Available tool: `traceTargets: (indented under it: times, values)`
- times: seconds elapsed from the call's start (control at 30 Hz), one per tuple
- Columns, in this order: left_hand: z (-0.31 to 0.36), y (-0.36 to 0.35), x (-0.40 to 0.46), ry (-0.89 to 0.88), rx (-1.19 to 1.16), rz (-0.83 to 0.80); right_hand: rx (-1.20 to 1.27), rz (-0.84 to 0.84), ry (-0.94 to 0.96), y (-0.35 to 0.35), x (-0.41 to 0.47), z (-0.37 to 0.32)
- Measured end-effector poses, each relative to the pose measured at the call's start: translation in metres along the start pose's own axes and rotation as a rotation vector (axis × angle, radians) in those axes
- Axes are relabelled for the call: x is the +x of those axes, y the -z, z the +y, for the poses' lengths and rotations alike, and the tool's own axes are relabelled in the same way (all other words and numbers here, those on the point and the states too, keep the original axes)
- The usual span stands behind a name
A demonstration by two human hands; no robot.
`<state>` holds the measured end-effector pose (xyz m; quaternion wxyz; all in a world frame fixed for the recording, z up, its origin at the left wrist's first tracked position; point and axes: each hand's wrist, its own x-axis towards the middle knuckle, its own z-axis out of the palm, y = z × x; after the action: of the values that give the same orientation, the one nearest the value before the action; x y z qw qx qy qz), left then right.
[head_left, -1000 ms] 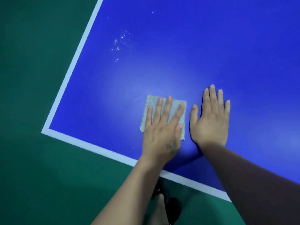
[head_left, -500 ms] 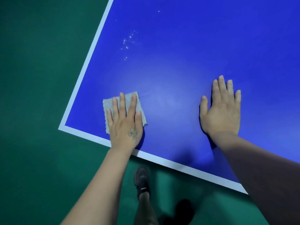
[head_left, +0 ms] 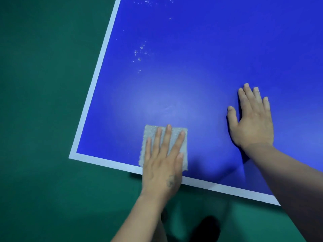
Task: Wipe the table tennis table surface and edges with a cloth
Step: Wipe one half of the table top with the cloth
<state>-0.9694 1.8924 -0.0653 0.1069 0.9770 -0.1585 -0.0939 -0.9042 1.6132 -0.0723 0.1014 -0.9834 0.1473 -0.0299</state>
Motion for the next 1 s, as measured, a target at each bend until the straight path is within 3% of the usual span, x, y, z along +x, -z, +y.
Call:
traceTargets:
  times: [0.2,0.37,0.6,0.77,1.0]
  values:
    - [-0.088,0.023,0.012,0.059,0.017,0.038,-0.162,0.020,-0.019,0.002,-0.001,-0.011]
    - [-0.083,0.025,0.096,0.106,-0.020,0.096,-0.123,0.080,-0.112,-0.008,0.005,-0.083]
    - [-0.084,0.024,0.056,-0.319,0.035,-0.013,-0.082,0.052,-0.174,-0.037,0.070,-0.170]
    - [-0.136,0.034,0.048,-0.103,0.001,0.017,-0.048,0.085,-0.213,-0.048,0.078,-0.176]
    - [-0.132,0.038,0.160,0.169,-0.065,0.172,-0.038,0.071,-0.245,-0.041,0.080,-0.181]
